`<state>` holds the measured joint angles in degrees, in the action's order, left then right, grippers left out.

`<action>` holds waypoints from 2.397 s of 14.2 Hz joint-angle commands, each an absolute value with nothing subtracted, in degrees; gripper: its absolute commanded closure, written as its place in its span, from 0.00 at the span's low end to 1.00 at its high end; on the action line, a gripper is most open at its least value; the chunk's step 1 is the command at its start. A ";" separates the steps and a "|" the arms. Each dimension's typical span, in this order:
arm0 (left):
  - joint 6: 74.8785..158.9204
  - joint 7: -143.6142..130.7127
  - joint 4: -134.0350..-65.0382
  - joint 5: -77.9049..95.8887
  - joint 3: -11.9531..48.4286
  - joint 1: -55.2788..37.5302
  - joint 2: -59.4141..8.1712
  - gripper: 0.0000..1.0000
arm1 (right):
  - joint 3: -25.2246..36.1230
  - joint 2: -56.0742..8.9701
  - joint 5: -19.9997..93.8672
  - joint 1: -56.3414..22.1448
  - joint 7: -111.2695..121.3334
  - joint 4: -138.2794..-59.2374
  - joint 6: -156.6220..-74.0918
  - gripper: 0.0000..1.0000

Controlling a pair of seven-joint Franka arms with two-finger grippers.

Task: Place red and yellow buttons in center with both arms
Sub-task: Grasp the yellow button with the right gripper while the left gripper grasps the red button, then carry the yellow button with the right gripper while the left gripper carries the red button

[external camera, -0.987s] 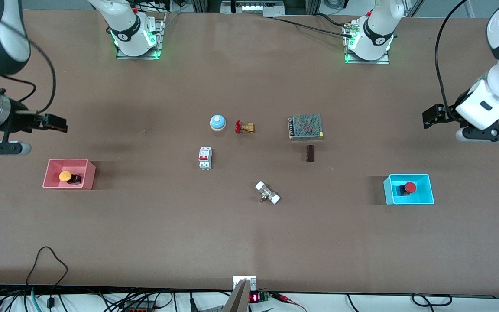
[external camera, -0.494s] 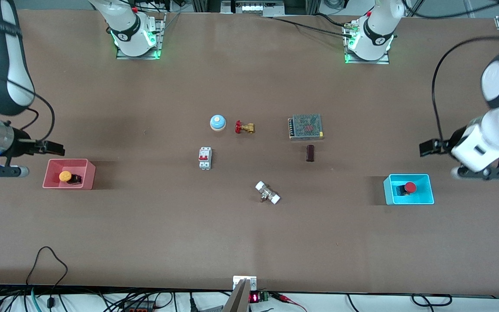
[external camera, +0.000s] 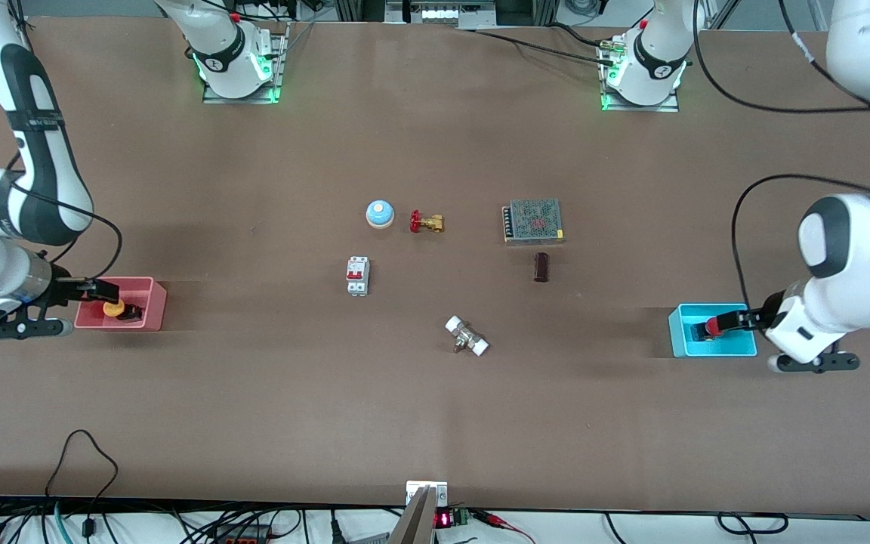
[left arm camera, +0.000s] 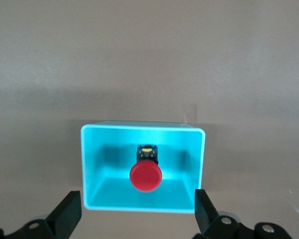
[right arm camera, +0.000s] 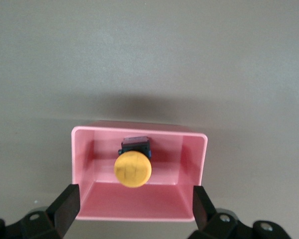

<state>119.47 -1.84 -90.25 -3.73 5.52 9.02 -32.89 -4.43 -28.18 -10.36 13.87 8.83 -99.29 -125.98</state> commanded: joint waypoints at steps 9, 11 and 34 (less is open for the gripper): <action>127.35 -3.08 -92.20 -4.31 5.10 9.32 -39.11 0.07 | -4.83 -33.31 -13.71 14.15 9.58 -101.07 -134.30 0.00; 127.62 -3.08 -92.55 -4.31 5.10 9.32 -39.29 0.12 | -4.83 -33.40 -13.71 14.24 9.58 -101.07 -134.30 0.00; 104.32 -17.37 -76.91 -3.34 5.71 -7.09 -36.20 0.67 | -8.25 -18.65 -10.13 12.93 9.94 -101.34 -113.93 0.76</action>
